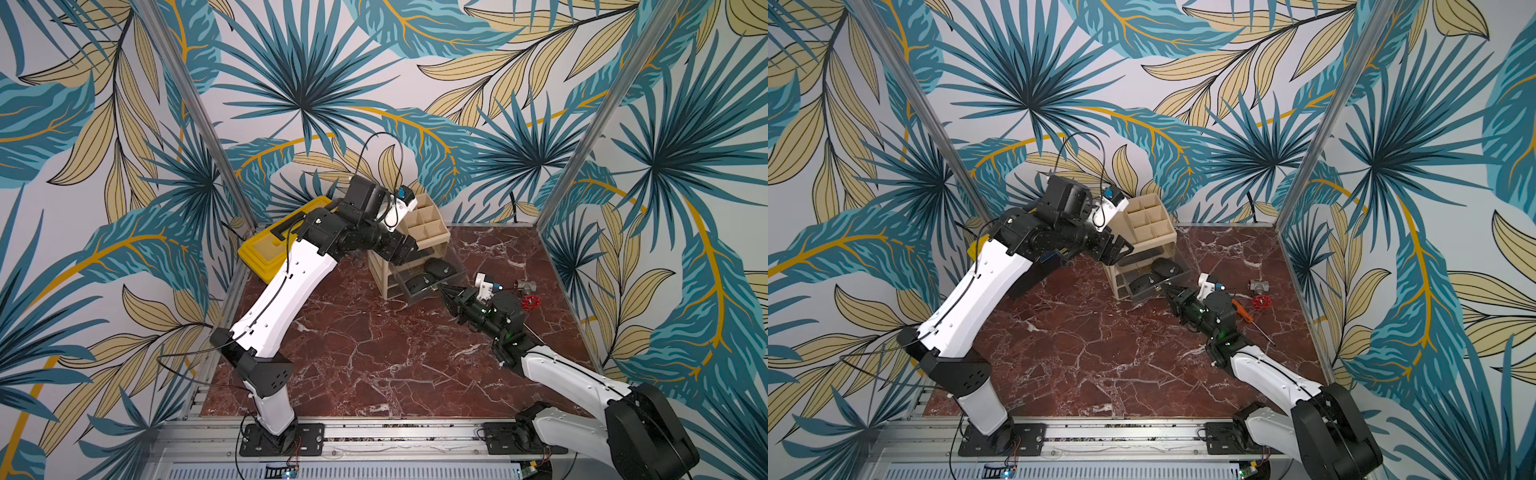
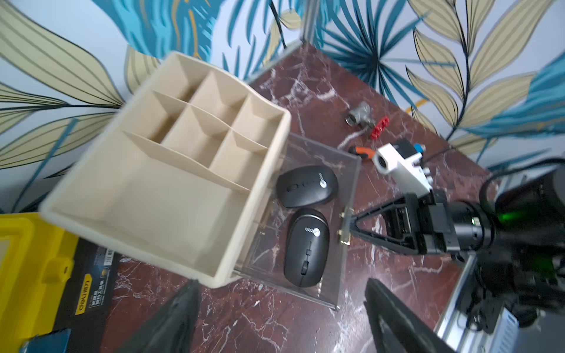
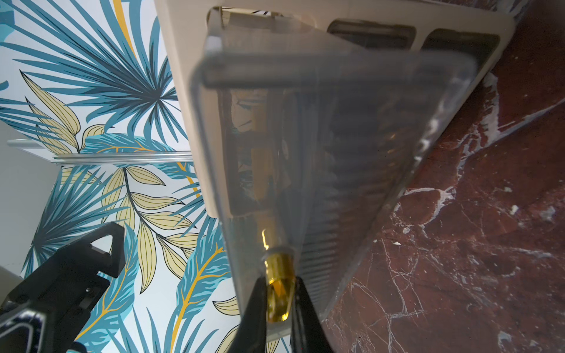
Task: Take the mice out of the drawer
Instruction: Pick up the mouse from the drawer.
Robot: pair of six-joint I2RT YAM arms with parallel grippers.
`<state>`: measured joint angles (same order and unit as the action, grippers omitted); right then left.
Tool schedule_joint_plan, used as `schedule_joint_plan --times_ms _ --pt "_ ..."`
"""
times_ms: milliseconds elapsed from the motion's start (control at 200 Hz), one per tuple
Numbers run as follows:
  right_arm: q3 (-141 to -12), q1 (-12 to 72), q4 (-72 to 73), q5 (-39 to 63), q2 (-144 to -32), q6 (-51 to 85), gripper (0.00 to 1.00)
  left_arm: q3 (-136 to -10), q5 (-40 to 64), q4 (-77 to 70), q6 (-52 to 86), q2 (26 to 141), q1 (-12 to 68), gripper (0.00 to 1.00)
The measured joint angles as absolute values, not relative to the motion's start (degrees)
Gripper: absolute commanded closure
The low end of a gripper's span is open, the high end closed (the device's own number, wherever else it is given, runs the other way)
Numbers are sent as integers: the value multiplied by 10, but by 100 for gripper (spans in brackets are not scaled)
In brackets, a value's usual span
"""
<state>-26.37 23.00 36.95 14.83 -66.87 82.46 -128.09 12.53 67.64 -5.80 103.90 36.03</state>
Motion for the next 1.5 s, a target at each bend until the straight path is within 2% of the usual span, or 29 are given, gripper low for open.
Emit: schedule_joint_plan --times_ms 125,320,581,946,1497 --pt "-267 228 370 154 -674 823 91 -1299 133 717 -93 1091 381 14" --pt "-268 227 371 161 -676 820 91 -1342 103 760 -121 1161 407 20" --pt "-269 226 367 164 -676 814 91 -1358 78 778 -140 1199 425 27" --pt "-270 225 365 169 -676 810 92 -1363 49 778 -149 1220 427 28" --pt "-271 223 366 174 -680 806 93 -1380 65 780 -166 1264 424 29"
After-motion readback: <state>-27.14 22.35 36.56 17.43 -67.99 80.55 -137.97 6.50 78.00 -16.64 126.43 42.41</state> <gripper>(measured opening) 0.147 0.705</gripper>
